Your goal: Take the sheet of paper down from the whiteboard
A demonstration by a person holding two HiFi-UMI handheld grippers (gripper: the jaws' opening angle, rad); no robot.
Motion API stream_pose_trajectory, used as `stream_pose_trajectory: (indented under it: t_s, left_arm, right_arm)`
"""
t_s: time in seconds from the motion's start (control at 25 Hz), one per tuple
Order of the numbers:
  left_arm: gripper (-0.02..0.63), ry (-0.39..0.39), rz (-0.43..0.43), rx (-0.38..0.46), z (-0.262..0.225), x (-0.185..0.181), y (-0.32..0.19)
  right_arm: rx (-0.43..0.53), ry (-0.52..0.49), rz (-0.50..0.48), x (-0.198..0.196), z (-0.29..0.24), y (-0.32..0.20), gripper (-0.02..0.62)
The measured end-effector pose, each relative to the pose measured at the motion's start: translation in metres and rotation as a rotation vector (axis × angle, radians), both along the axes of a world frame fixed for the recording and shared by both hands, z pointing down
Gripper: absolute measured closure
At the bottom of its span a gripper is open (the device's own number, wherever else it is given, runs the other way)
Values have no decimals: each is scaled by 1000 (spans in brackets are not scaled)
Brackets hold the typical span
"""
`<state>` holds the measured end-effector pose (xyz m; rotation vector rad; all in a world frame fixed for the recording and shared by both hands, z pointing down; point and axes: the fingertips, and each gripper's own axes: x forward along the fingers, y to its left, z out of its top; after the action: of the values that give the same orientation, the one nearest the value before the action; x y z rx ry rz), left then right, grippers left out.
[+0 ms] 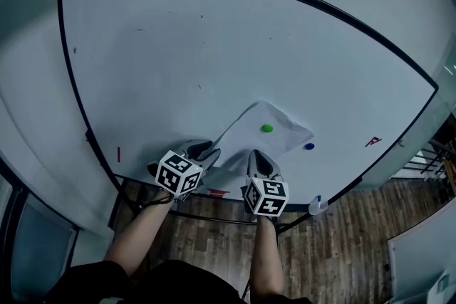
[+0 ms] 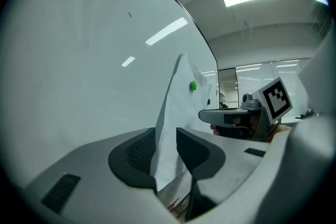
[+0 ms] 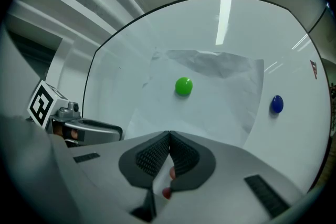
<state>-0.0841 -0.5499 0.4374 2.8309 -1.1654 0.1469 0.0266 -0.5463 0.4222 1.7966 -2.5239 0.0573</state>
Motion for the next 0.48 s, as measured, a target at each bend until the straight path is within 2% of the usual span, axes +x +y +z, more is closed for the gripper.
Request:
stream_pose_trajectory:
  t_s: [0.48]
  left_arm:
    - [503,-37,59,-13,8,24,-12]
  right_arm:
    - [-5,8,22,13,3,-11,571]
